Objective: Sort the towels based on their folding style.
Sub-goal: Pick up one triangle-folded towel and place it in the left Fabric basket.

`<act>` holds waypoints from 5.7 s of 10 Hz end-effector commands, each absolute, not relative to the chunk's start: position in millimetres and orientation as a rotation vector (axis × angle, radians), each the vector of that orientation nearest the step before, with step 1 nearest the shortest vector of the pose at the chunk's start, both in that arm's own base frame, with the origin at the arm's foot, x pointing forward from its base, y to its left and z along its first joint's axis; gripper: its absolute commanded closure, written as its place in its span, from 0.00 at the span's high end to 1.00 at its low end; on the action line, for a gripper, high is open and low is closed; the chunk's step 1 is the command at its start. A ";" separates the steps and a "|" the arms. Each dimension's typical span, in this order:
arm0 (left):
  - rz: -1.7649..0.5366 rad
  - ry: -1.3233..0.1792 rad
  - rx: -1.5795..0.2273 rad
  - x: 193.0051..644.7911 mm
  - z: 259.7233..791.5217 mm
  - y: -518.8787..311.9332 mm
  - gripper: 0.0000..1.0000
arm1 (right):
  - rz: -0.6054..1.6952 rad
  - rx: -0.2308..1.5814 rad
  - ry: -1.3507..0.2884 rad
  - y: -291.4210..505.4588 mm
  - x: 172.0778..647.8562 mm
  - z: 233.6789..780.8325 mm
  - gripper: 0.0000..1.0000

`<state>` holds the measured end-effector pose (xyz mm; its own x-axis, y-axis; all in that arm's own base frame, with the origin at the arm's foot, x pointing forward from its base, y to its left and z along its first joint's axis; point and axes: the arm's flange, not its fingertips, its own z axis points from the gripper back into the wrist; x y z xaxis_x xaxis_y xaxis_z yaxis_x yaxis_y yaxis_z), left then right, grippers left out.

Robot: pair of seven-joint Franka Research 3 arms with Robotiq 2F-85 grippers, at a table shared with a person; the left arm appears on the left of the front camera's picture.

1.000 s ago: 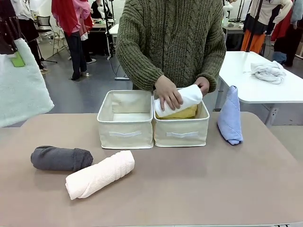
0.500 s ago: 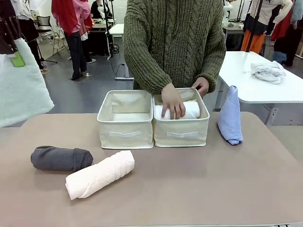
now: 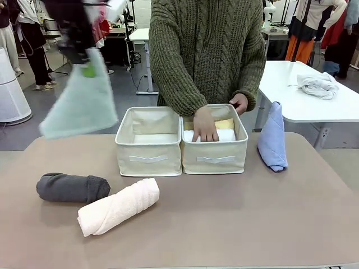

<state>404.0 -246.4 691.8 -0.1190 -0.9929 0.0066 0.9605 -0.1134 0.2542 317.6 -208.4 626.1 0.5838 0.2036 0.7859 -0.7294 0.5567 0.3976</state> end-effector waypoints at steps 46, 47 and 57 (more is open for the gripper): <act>-1.894 -0.077 -0.034 549.3 494.4 -365.0 0.17 | 0.626 0.808 -0.768 -208.3 317.4 626.2 1.00; -1.892 -0.075 -0.035 549.3 492.9 -363.9 0.17 | 0.626 0.808 -0.768 -208.3 317.4 626.2 1.00; -1.714 -0.248 0.066 446.9 630.0 -212.3 0.96 | 0.626 0.808 -0.768 -208.3 317.4 626.2 1.00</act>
<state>502.9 -277.9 617.7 -0.2010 -0.9767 0.0757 0.9693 -0.1871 0.1596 317.4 -209.2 625.6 0.5852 0.2021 0.7853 -0.7281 0.5574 0.3990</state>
